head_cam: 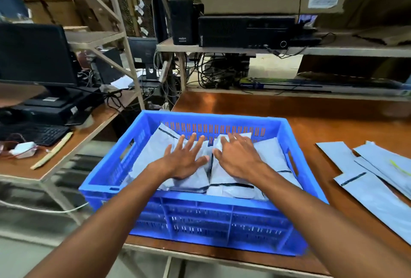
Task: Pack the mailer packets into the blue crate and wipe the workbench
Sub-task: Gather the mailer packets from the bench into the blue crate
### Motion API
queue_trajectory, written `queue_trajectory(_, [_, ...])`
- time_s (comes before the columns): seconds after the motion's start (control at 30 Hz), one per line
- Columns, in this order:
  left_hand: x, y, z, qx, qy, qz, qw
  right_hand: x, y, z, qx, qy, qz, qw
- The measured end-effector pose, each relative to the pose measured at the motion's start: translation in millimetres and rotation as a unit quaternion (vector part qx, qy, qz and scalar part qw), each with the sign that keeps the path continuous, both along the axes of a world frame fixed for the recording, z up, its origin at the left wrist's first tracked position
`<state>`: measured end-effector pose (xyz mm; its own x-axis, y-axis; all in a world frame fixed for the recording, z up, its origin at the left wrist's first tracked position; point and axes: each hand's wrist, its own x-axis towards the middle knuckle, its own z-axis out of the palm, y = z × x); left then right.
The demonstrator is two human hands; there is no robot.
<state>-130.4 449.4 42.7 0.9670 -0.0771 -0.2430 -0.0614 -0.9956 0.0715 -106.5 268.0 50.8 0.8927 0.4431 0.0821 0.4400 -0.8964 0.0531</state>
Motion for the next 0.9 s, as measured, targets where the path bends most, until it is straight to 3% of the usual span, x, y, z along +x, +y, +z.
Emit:
queue_trajectory(0.13, [12,0,-17,0.038,0.060,-0.007,0.997,16,-11,-28,-0.073,0.195,-0.011,0.978])
queue_trajectory(0.33, [23,-3,-27,0.038,0.069,-0.023,0.997,27,-18,-37,-0.057,0.228,0.000,0.972])
queue_trajectory(0.43, [22,-2,-15,-0.006,-0.027,-0.008,1.000,28,-29,-23,0.001,0.184,0.030,0.982])
queue_trajectory(0.53, [32,-20,14,-0.113,-0.165,0.023,0.980,30,-60,16,0.101,0.064,0.070,0.990])
queue_trajectory(0.67, [40,-99,50,-0.196,-0.303,-0.095,0.928,33,-136,70,0.226,-0.116,0.058,0.966])
queue_trajectory(0.77, [33,-194,58,-0.221,-0.314,-0.181,0.906,26,-211,81,0.310,-0.144,-0.007,0.940])
queue_trajectory(0.9, [3,-327,35,-0.209,-0.235,-0.224,0.922,4,-320,42,0.258,-0.070,-0.130,0.955])
